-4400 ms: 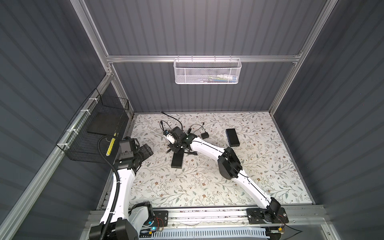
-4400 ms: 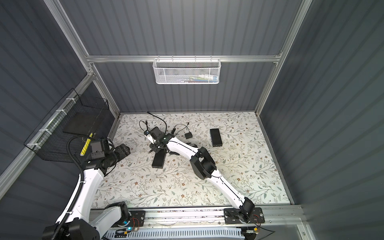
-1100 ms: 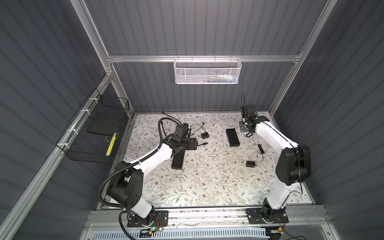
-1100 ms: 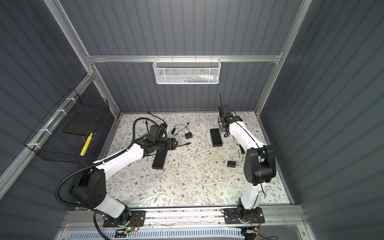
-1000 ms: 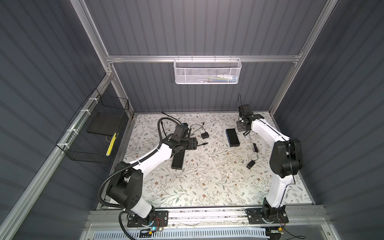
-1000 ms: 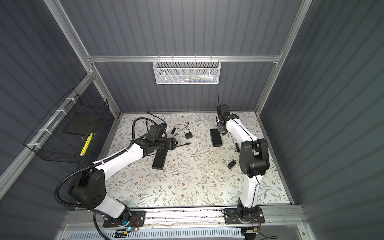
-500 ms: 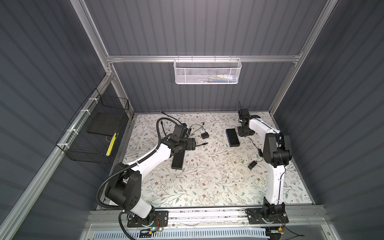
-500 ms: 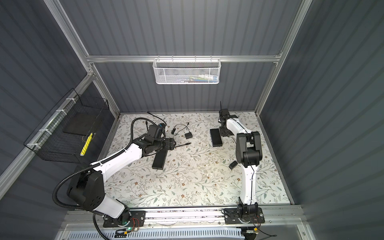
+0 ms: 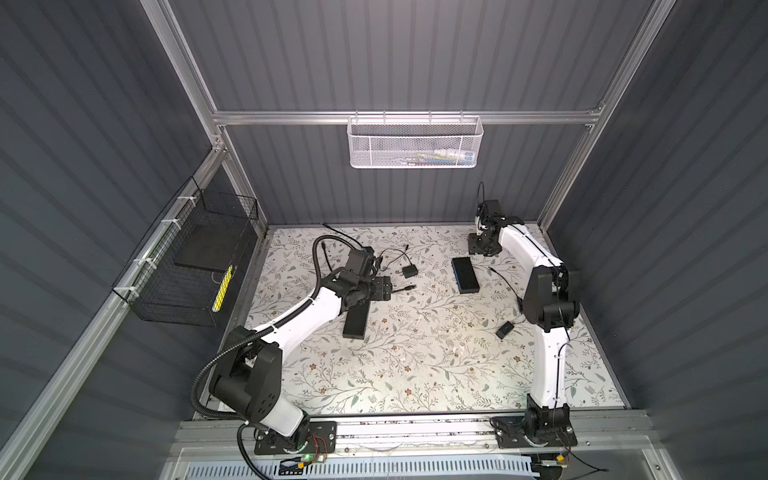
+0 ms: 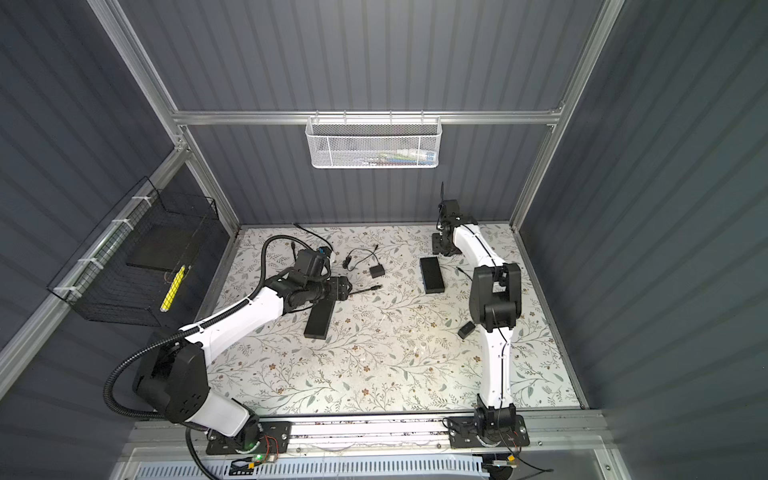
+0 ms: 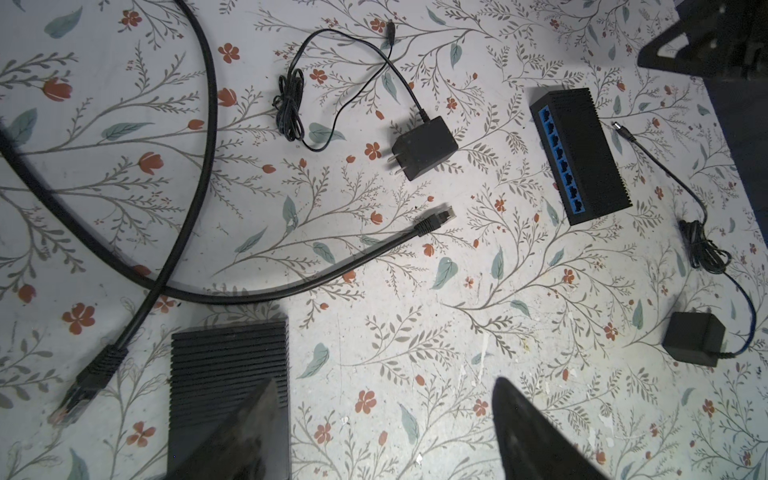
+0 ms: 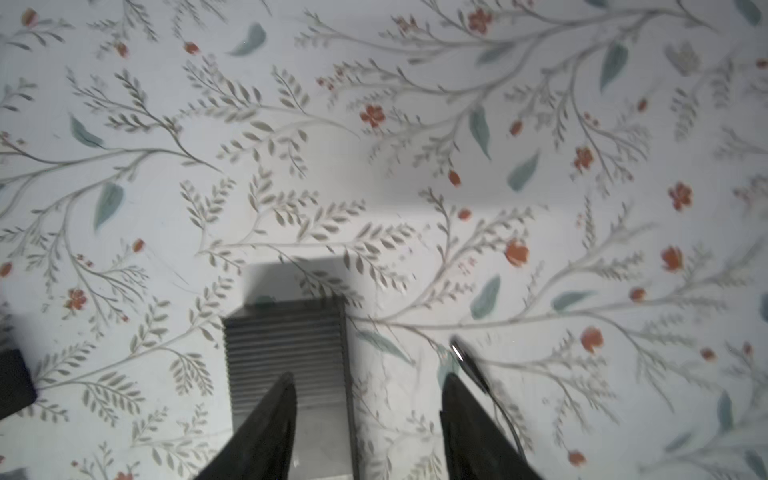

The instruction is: Insert the plug into the switch port

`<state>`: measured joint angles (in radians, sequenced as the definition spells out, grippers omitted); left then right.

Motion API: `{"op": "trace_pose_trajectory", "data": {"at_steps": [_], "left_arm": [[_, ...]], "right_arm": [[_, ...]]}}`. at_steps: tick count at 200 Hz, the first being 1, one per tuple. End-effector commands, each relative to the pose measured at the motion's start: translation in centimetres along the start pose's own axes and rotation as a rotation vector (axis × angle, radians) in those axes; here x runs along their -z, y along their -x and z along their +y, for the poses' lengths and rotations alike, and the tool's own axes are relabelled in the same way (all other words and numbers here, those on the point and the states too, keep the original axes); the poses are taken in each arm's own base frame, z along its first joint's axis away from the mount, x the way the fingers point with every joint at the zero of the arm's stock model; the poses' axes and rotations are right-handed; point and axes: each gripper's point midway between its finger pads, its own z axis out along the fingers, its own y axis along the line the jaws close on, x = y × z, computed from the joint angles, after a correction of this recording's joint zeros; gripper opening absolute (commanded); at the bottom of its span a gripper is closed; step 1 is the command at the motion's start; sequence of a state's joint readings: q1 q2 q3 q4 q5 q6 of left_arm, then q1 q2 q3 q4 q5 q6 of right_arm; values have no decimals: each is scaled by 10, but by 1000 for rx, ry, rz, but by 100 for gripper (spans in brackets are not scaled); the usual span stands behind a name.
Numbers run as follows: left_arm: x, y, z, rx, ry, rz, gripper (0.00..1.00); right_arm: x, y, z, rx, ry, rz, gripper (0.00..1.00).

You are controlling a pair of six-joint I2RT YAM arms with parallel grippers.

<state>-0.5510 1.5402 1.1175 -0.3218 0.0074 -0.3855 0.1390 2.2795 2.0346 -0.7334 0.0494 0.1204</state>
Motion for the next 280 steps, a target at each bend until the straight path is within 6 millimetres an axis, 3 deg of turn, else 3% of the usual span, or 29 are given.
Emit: {"op": "trace_pose_trajectory", "data": {"at_steps": [1,63,117,179,224,251,280], "left_arm": [[15,3,-6,-10,-28,-16,81],[21,-1,-3,-39,-19,-19,83],[21,-6,0,-47,-18,-10,83],[21,-8,5,-41,-13,-13,83],[23,-9,6,-41,-15,-14,83],[26,-10,7,-47,-7,-21,83],[20,-12,7,-56,-10,-7,83]], "right_arm": [[-18,-21,22,-8,104,103,68],[-12,-58,35,76,87,160,82],[-28,-87,35,114,23,231,87],[-22,-92,48,226,-42,216,72],[-17,-113,60,279,-45,233,55],[3,-134,76,312,-20,221,53],[21,-176,96,374,20,259,55]]}}
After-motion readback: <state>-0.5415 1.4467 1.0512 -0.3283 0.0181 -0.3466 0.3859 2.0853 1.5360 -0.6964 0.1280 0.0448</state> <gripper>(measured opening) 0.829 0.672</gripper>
